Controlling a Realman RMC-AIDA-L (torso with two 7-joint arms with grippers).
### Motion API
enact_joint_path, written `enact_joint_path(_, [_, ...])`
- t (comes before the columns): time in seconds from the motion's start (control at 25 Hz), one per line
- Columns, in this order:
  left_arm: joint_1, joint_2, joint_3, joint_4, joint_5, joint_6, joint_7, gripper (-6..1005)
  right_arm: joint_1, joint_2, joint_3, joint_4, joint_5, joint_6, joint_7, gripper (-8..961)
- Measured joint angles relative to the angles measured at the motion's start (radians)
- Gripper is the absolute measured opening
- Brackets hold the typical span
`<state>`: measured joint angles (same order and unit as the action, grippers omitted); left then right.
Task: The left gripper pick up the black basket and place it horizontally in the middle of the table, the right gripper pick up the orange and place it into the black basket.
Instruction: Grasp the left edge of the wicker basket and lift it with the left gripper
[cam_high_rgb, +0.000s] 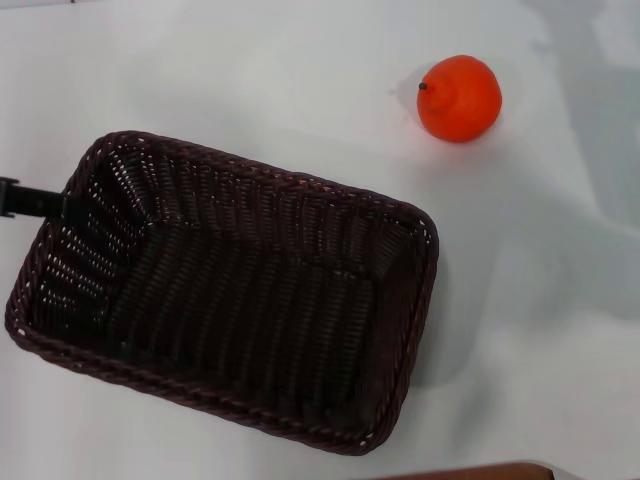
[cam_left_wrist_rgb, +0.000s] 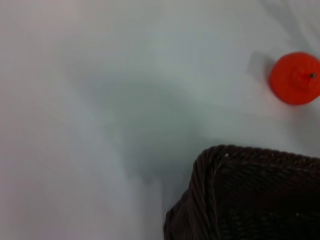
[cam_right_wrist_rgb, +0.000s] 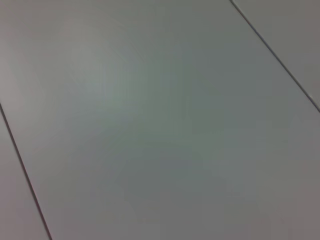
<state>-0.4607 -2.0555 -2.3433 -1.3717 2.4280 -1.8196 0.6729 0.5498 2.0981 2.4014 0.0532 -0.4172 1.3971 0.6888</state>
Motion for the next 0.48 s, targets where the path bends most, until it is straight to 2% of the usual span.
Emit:
enact_joint_path(0.28, [-0.018, -0.033, 0.049, 0.014, 0.074, 0.014, -0.001, 736, 0.003, -0.001, 0.004, 0.002, 0.0, -0.022, 0.0, 944])
enact_joint_path(0.48, [-0.035, -0.066, 0.087, 0.01, 0.191, 0.023, -0.015, 732, 0.004, -0.001, 0.004, 0.003, 0.0, -0.026, 0.0, 944])
